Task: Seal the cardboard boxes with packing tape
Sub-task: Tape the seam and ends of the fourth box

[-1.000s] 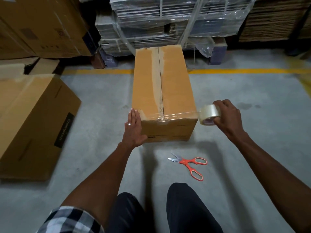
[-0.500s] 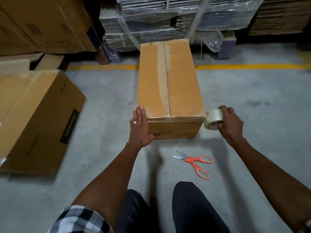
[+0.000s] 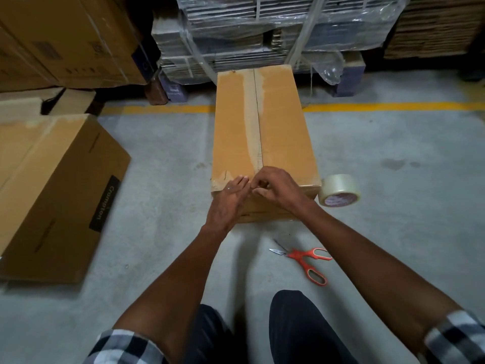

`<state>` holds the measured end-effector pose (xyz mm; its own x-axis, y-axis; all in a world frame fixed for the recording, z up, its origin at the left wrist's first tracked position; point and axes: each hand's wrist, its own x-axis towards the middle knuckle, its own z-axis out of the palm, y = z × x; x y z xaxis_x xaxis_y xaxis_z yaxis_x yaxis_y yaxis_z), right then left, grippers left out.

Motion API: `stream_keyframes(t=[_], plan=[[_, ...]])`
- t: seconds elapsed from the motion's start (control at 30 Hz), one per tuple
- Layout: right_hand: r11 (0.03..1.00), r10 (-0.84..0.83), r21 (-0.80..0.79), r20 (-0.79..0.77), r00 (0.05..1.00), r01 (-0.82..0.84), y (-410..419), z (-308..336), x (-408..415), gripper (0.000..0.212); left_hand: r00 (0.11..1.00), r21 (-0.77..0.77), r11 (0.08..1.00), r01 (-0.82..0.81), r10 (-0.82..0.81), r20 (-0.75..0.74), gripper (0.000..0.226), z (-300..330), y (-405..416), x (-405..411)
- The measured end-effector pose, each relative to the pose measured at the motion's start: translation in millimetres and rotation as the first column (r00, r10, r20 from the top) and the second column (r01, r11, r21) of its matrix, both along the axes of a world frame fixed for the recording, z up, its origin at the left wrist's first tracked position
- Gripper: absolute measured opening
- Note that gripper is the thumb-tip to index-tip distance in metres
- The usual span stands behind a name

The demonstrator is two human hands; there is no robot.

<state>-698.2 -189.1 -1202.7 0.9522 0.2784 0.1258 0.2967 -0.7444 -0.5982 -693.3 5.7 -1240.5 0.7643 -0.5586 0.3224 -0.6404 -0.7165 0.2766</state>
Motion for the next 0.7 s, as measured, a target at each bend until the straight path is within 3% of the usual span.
stream_keyframes(t=[0.1, 0.33, 0.53, 0.63, 0.7], plan=[[0.999, 0.044, 0.025, -0.084, 0.995, -0.042, -22, 2, 7, 0.018, 0.999, -0.04, 0.999, 0.01, -0.008, 0.053, 0.065, -11, 25, 7], [0.998, -0.017, -0.058, -0.169, 0.986, 0.007, -82, 10, 1, 0.024, 0.998, -0.093, 0.993, 0.067, -0.065, 0.019, 0.051, -8, 59, 24], [0.978, -0.053, -0.209, -0.226, 0.973, 0.005, -121, 22, -5, 0.028, 0.999, -0.157, 0.987, -0.035, 0.033, -0.014, 0.078, -4, 78, 17], [0.95, -0.066, -0.311, -0.242, 0.968, -0.013, -126, 26, -3, 0.03, 0.992, -0.279, 0.955, -0.102, 0.077, -0.096, 0.069, -1, 74, 16], [0.934, -0.088, -0.357, -0.22, 0.972, 0.004, -129, 27, -5, 0.027, 0.992, -0.326, 0.939, -0.109, 0.081, -0.1, 0.051, 3, 80, 18]])
